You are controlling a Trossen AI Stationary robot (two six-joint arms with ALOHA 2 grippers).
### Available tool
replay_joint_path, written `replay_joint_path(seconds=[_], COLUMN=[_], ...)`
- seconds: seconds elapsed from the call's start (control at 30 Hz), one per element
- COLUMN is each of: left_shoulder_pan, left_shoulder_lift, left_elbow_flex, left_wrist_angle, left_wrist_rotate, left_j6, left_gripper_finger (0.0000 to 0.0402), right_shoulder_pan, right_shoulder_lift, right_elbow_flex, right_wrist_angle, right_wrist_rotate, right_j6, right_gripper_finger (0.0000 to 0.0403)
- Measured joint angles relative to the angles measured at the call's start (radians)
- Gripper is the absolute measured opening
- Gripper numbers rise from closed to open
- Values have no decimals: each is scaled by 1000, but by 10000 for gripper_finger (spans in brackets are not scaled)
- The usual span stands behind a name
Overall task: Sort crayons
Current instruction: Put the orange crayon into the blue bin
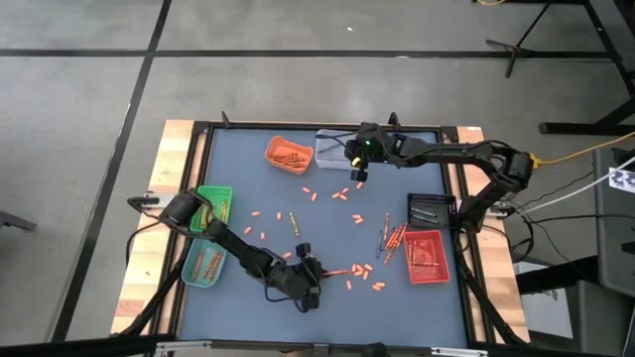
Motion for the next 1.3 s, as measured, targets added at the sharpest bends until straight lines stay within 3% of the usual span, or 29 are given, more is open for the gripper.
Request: replay_joint_path(seconds=[0.3, 0.53, 0.87, 1.13, 1.3], left_shoulder_pan=[-71, -144, -250, -306, -327], left_shoulder_lift=[-280, -532, -792, -827, -827], left_elbow_flex=[0, 1, 1, 1, 1], left_wrist_angle=[-465, -876, -1298, -1531, -1609], left_wrist_rotate=[2, 44, 362, 651, 690], left_j6=[-233, -566, -1130, -1404, -1539], left_gripper_finger=[6, 6, 6, 6, 6], right_shoulder_pan=[0, 0, 0, 0, 0], right_shoulder_lift=[0, 0, 0, 0, 0], right_elbow_flex=[0, 0, 0, 0, 0], right_wrist_angle=[-36, -89, -97, -97, -98], right_wrist_rotate=[0, 0, -30, -63, -98], right_j6=[0, 0, -1, 0, 42], right_gripper_finger=[140, 140, 140, 140, 140])
